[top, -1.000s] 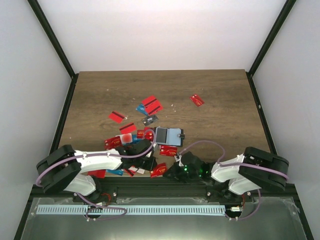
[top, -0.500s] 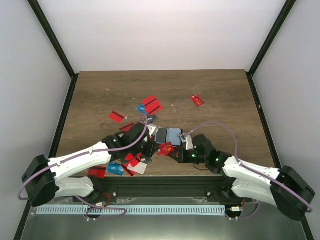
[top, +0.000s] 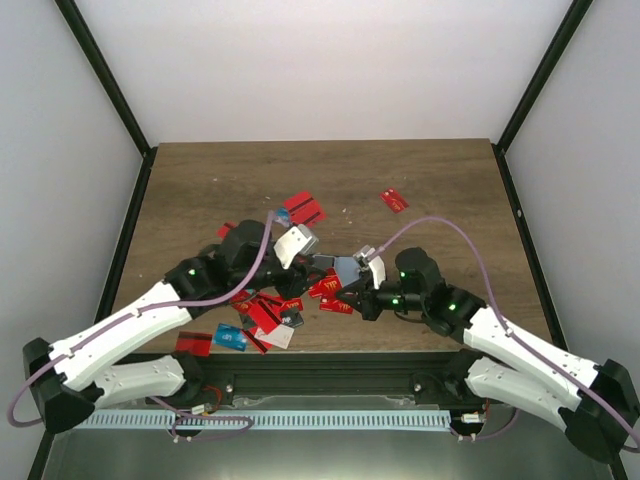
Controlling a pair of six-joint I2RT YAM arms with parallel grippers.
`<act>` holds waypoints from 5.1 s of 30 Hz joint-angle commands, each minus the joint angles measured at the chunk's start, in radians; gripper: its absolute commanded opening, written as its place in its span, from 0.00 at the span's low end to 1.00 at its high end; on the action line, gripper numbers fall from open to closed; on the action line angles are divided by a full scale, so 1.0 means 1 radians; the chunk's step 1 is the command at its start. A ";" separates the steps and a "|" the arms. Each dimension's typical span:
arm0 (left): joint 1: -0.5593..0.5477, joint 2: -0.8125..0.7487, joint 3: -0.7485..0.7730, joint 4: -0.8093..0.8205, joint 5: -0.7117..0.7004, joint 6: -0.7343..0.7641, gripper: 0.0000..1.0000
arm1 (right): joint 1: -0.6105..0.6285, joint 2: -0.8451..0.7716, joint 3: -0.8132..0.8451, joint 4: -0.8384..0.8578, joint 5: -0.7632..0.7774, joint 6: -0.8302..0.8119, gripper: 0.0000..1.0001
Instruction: Put the credit cards into the card holder
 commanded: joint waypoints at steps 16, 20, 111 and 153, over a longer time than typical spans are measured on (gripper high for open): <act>0.002 -0.125 0.121 -0.287 0.329 0.226 0.42 | -0.006 -0.100 0.127 -0.019 -0.381 -0.259 0.01; 0.002 -0.122 0.109 -0.286 0.372 0.226 0.29 | -0.006 -0.100 0.143 -0.022 -0.406 -0.268 0.01; 0.233 0.733 0.128 0.169 0.182 -0.342 0.04 | -0.288 0.620 0.125 0.047 0.063 0.197 0.64; 0.234 0.819 0.116 0.274 0.208 -0.416 0.04 | -0.377 0.642 -0.009 0.247 0.082 0.373 0.67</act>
